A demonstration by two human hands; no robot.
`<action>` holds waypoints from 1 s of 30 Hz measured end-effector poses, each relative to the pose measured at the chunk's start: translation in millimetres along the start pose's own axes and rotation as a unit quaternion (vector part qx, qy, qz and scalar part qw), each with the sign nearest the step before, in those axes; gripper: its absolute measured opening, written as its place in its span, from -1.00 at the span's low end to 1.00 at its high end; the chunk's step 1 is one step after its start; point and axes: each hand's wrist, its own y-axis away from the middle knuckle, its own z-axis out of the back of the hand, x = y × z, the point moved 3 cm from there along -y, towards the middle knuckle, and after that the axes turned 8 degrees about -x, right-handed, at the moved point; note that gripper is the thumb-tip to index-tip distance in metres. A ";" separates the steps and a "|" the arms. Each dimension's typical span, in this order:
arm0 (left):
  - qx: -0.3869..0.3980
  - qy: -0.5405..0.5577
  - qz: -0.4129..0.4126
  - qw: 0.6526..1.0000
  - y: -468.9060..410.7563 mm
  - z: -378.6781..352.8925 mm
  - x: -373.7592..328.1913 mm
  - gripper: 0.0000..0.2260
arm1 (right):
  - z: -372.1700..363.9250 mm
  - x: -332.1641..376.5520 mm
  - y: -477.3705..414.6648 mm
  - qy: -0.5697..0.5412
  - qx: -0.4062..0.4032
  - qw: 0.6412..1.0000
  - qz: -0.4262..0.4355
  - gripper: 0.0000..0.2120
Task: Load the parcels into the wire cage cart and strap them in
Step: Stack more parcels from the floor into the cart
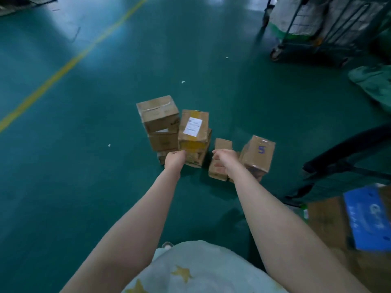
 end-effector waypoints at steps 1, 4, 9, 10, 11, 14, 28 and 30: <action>-0.008 0.000 -0.003 1.000 -9.9 12.1 -3.8 -0.94 | -14.5 2.0 -2.3 0.000 0.002 1.000 -0.009 -0.81; -0.013 -0.009 0.002 1.000 -35.3 37.6 -7.5 -0.95 | -44.4 3.3 -7.4 0.012 0.003 0.999 -0.033 -0.75; -0.026 -0.012 0.034 0.999 -80.3 59.4 -12.3 -0.94 | -80.8 17.3 -26.4 0.023 -0.020 0.998 -0.056 -0.72; -0.029 -0.006 0.040 0.999 -94.3 61.6 -14.6 -0.86 | -90.7 23.0 -34.9 0.030 -0.025 0.997 -0.063 -0.72; -0.025 -0.008 0.037 0.999 -95.2 61.9 -16.3 -0.78 | -89.7 25.6 -37.3 0.031 -0.033 0.997 -0.059 -0.72; -0.029 -0.003 0.050 0.998 -126.4 64.4 -33.5 -0.73 | -109.9 44.5 -63.4 0.047 -0.035 0.996 -0.071 -0.71; -0.056 -0.022 0.107 0.992 -317.1 43.5 -144.6 -0.84 | -215.4 169.1 -223.7 0.115 0.004 0.990 -0.079 -0.78; -0.060 -0.013 0.123 0.990 -338.3 37.4 -150.7 -0.78 | -221.8 177.0 -247.2 0.133 0.009 0.989 -0.068 -0.72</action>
